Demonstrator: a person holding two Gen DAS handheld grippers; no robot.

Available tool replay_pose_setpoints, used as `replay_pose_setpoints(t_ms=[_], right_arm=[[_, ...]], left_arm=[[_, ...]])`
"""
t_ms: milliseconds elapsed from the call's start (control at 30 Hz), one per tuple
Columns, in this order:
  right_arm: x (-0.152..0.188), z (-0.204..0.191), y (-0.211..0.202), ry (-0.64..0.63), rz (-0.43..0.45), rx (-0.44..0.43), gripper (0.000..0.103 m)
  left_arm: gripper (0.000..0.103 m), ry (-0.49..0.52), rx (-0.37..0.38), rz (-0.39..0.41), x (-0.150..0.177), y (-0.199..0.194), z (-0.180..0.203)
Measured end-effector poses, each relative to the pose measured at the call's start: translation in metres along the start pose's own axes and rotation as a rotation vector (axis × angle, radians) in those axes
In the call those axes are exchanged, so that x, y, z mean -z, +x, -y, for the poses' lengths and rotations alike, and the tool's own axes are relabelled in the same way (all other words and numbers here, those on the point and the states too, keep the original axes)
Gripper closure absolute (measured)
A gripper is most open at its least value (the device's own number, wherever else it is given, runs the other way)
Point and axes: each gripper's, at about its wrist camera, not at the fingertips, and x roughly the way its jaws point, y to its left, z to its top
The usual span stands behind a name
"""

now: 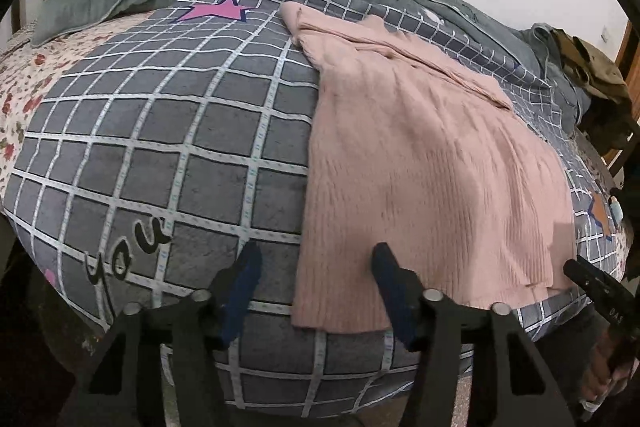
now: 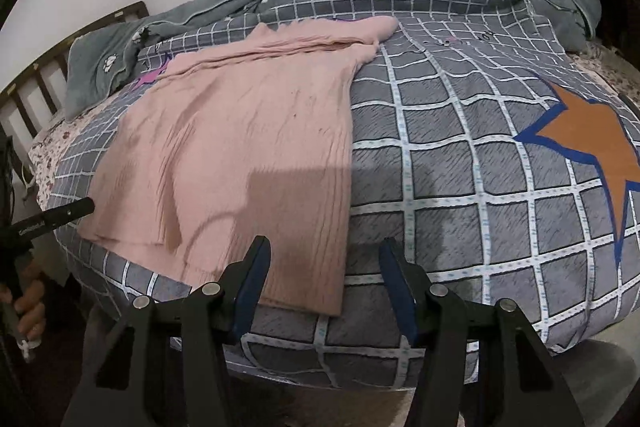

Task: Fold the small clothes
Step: 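Grasp the sweater hem with both grippers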

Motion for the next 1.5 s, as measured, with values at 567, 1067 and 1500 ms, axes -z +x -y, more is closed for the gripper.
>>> replay_pose_setpoints(t_ms=[567,1067,1500], right_arm=[[-0.002,0.014,-0.016,0.088,0.083,-0.089,0.098],[0.008,0.014,-0.013,0.075,0.013,-0.1,0.095],[0.015,0.003,-0.004,0.028,-0.011,-0.103,0.081]], left_arm=[[0.096,-0.067,0.019,0.073,-0.005,-0.036,-0.014],[0.095,-0.069,0.024,-0.024,0.006,-0.016,-0.017],[0.077,-0.072,0.035,-0.036,0.01,-0.011,-0.014]])
